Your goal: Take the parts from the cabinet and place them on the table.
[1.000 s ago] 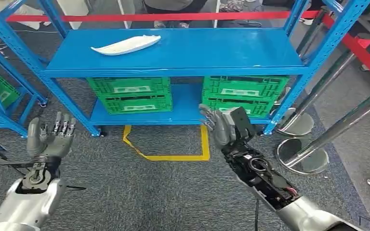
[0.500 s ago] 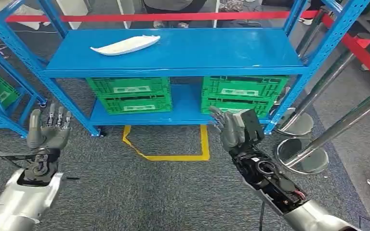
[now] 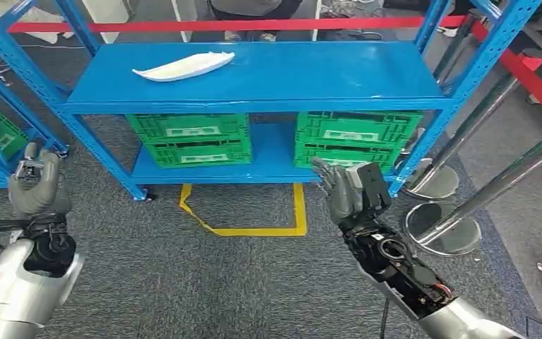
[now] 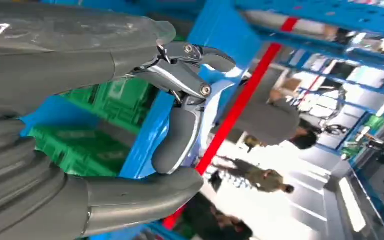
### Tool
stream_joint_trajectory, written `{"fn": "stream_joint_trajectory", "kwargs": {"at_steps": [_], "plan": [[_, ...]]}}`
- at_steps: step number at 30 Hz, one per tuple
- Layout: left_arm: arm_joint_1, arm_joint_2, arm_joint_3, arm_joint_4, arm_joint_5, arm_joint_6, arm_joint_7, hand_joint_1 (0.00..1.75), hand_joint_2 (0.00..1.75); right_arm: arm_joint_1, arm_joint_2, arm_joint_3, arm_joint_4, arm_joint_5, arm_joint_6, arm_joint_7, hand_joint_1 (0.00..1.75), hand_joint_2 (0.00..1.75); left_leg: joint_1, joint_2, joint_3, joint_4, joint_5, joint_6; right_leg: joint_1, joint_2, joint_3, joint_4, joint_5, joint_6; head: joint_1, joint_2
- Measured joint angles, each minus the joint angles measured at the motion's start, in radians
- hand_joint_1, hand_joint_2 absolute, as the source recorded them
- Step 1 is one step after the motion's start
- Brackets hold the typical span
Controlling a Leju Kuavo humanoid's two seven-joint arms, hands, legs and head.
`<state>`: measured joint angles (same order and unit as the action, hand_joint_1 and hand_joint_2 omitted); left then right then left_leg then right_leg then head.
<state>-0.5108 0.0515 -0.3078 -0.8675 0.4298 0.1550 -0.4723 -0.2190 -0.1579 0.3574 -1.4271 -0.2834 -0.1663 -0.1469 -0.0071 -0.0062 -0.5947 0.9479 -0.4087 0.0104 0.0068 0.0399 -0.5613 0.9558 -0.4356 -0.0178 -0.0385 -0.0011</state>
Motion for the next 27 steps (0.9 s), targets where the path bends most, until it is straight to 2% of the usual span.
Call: {"fn": "stream_joint_trajectory", "kwargs": {"at_steps": [4, 23, 27], "plan": [[0.03, 0.008, 0.006, -0.07, -0.115, 0.069, -0.007, 0.0, 1.75, 0.001, 0.0, 0.0, 0.0, 0.0, 0.006, -0.002, 0.0, 0.0, 0.0, 0.0, 0.0, 0.0, 0.0, 0.0, 0.0, 0.0, 0.0, 0.0, 0.0, 0.0, 0.0, 0.0], [0.126, 0.024, 0.031, -0.293, -0.31, 0.197, -0.008, 0.0, 1.75, 0.004, 0.0, 0.0, -0.008, -0.004, 0.032, 0.0, 0.0, 0.0, 0.0, 0.0, 0.0, 0.0, 0.0, 0.0, 0.0, 0.0, 0.0, 0.0, 0.0, 0.0, 0.0, 0.0], [0.141, 0.023, 0.031, -0.33, -0.321, 0.203, -0.008, 0.0, 1.75, 0.004, -0.002, 0.001, -0.013, -0.01, 0.036, 0.013, 0.0, 0.0, 0.0, 0.0, 0.0, 0.0, 0.0, 0.0, 0.0, -0.001, 0.0, 0.0, 0.0, 0.0, 0.0, 0.0]]}}
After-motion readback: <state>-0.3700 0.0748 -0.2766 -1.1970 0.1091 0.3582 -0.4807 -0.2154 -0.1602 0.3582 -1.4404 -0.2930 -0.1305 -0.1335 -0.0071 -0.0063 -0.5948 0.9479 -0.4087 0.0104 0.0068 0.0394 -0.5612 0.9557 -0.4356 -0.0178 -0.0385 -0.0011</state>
